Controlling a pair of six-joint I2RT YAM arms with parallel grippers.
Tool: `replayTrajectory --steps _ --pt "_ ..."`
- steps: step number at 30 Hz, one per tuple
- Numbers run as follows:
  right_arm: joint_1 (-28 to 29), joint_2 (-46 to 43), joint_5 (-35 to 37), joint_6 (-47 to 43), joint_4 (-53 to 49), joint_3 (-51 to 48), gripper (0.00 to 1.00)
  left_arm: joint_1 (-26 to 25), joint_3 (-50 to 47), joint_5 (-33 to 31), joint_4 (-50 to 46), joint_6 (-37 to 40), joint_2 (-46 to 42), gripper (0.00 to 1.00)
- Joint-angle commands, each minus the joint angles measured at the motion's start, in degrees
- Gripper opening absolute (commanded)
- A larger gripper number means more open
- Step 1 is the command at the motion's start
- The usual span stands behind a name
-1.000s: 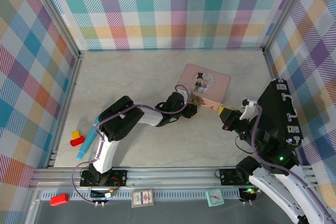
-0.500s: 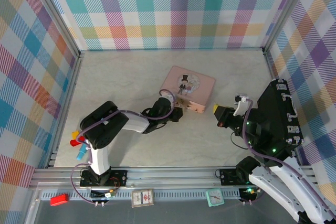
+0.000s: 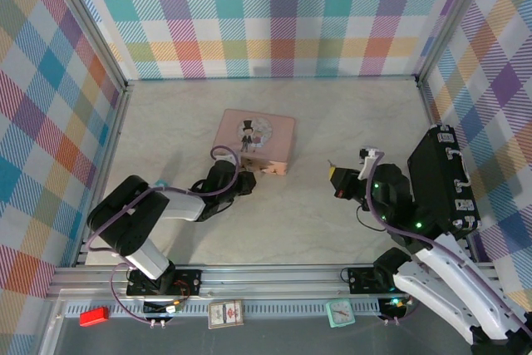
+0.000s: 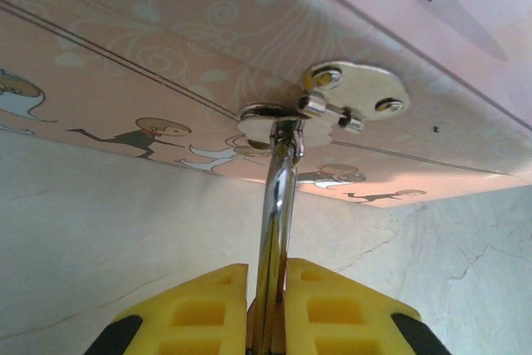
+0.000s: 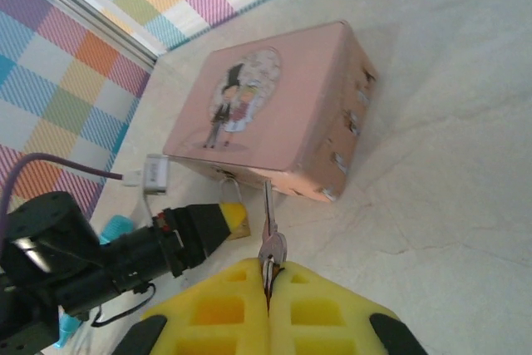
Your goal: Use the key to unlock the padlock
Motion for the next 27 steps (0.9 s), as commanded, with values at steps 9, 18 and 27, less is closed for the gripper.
replayTrajectory --steps 9,18,27 --pt "-0.1 9.7 -5.6 10.6 7.8 -4.3 0.00 -4.8 5.8 -4.5 -16.0 -5.0 -1.7 0.00" --pt "-0.2 16.4 -11.1 19.4 15.3 -9.3 0.00 -8.4 8.0 -3.9 -12.3 -8.6 0.7 0.00" --pt "0.1 21.7 -13.9 29.1 26.8 -16.8 0.00 -9.8 6.8 -3.8 -4.8 -15.3 3.1 0.00"
